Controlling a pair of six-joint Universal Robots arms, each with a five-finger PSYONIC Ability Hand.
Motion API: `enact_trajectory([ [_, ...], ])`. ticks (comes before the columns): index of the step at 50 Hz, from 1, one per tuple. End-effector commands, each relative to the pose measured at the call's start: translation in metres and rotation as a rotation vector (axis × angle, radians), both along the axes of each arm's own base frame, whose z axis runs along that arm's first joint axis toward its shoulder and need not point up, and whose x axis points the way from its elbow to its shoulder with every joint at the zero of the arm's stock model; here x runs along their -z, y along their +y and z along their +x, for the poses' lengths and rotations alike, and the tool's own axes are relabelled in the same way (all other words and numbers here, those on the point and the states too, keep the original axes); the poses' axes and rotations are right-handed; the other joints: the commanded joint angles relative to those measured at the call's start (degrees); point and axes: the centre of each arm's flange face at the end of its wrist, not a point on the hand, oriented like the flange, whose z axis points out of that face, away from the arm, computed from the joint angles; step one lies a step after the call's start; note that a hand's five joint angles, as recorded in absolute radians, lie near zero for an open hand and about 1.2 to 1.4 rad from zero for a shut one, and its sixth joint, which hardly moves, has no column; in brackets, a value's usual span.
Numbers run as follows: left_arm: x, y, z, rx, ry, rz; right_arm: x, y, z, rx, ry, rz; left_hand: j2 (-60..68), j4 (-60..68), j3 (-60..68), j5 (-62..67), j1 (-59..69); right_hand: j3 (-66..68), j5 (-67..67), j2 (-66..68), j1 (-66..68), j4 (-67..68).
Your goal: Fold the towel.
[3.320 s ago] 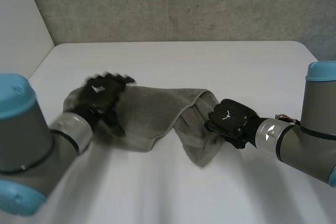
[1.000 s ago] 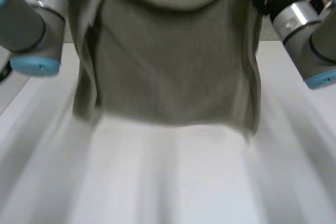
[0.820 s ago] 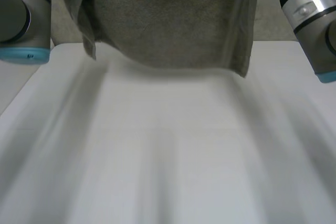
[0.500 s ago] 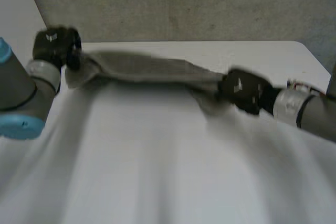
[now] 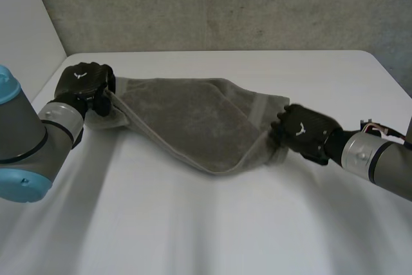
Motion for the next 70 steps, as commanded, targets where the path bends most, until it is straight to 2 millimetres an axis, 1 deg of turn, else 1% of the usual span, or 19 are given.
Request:
enact_trajectory([
  [1, -0.016, 0.006, 0.002, -0.001, 0.014, -0.033, -0.024, -0.005, 0.001, 0.076, -0.161, 0.038, -6.6, -7.2, -8.8, -15.3, -3.6, -8.7, -6.7, -9.3, -7.9, -8.7],
  [9, -0.023, 0.011, 0.002, 0.004, 0.016, -0.048, -0.042, -0.014, -0.001, 0.171, -0.312, 0.06, -6.6, -7.2, -8.8, -15.3, -3.6, -8.7, -6.7, -9.3, -7.9, -8.7],
  [14, -0.022, 0.013, 0.002, 0.004, 0.015, -0.044, -0.056, -0.02, -0.005, 0.321, -0.506, 0.197, -6.6, -7.2, -8.8, -15.3, -3.6, -8.6, -6.6, -9.1, -7.8, -8.6],
  [17, -0.02, 0.014, 0.003, 0.004, 0.015, -0.037, -0.059, -0.02, -0.006, 0.342, -0.547, 0.229, -6.6, -7.2, -8.8, -15.3, -3.6, -7.4, -5.4, -7.9, -6.6, -7.4],
  [20, -0.018, 0.015, 0.002, 0.005, 0.013, -0.033, -0.067, -0.019, -0.006, 0.371, -0.624, 0.275, -6.6, -7.2, -8.8, -15.3, -3.6, -3.0, -1.0, -3.5, -2.2, -3.0],
  [24, -0.018, 0.015, 0.002, 0.005, 0.013, -0.033, -0.073, -0.018, -0.006, 0.382, -0.699, 0.335, -6.6, -7.2, -8.8, -15.3, -3.6, 13.9, 15.9, 13.4, 14.7, 13.9],
  [28, -0.018, 0.015, 0.002, 0.005, 0.013, -0.033, -0.075, -0.019, -0.006, 0.401, -0.723, 0.352, -6.6, -7.2, -8.8, -15.3, -3.6, 11.8, 13.8, 11.3, 12.6, 11.8],
  [30, -0.019, 0.015, 0.002, 0.007, 0.013, -0.035, -0.074, -0.019, -0.005, 0.433, -0.74, 0.387, -6.6, -7.2, -8.8, -15.3, -3.6, 0.9, 2.9, 0.4, 1.7, 0.9],
  [31, -0.018, 0.015, 0.002, 0.007, 0.013, -0.033, -0.074, -0.019, -0.005, 0.433, -0.74, 0.387, -6.6, -7.2, -8.8, -15.3, -3.6, 0.9, 2.9, 0.3, 1.7, 0.8],
  [36, -0.02, 0.016, 0.001, 0.007, 0.013, -0.036, -0.064, -0.012, 0.001, 0.535, -0.774, 0.48, -6.6, -7.2, -8.8, -15.3, -3.6, -2.5, -0.5, -3.0, -1.7, -2.5],
  [38, -0.02, 0.017, 0.0, 0.011, 0.013, -0.036, -0.052, 0.001, 0.011, 0.565, -0.759, 0.529, -6.6, -7.2, -8.8, -15.3, -3.6, -4.3, -2.3, -4.9, -3.5, -4.4],
  [40, -0.02, 0.018, -0.001, 0.014, 0.013, -0.036, -0.047, 0.007, 0.013, 0.58, -0.748, 0.54, -6.6, -7.2, -8.8, -15.3, -3.6, -7.7, -5.7, -8.2, -6.9, -7.7],
  [43, -0.02, 0.018, -0.001, 0.014, 0.013, -0.036, -0.037, 0.02, 0.013, 0.589, -0.719, 0.556, -6.6, -7.2, -8.8, -15.3, -3.6, -16.3, -14.3, -16.8, -15.5, -16.3],
  [47, -0.019, 0.018, -0.001, 0.014, 0.014, -0.034, -0.025, 0.032, 0.009, 0.607, -0.668, 0.563, -6.6, -7.2, -8.8, -15.3, -3.6, -17.6, -15.6, -18.1, -16.8, -17.6],
  [49, -0.019, 0.018, -0.001, 0.014, 0.014, -0.034, -0.009, 0.041, 0.004, 0.617, -0.605, 0.563, -6.6, -7.2, -8.8, -15.3, -3.6, -16.1, -14.1, -16.7, -15.3, -16.2],
  [54, -0.018, 0.018, -0.001, 0.016, 0.014, -0.031, 0.012, 0.043, -0.003, 0.642, -0.594, 0.522, -6.6, -7.2, -8.8, -15.3, -3.6, -12.6, -10.6, -13.1, -11.8, -12.6],
  [60, -0.017, 0.018, -0.002, 0.017, 0.016, -0.027, 0.025, 0.042, -0.006, 0.665, -0.599, 0.499, -6.6, -7.2, -8.8, -15.3, -3.6, -4.9, -2.9, -5.4, -4.1, -4.9],
  [65, -0.017, 0.018, -0.002, 0.017, 0.016, -0.027, 0.05, 0.034, -0.003, 0.678, -0.575, 0.53, -6.6, -7.2, -8.8, -15.3, -3.6, 3.4, 5.4, 2.8, 4.2, 3.4],
  [70, -0.017, 0.018, -0.002, 0.017, 0.016, -0.027, 0.055, 0.026, 0.001, 0.666, -0.578, 0.519, -6.6, -7.2, -8.8, -15.3, -3.6, 7.1, 9.1, 6.5, 7.9, 7.1],
])
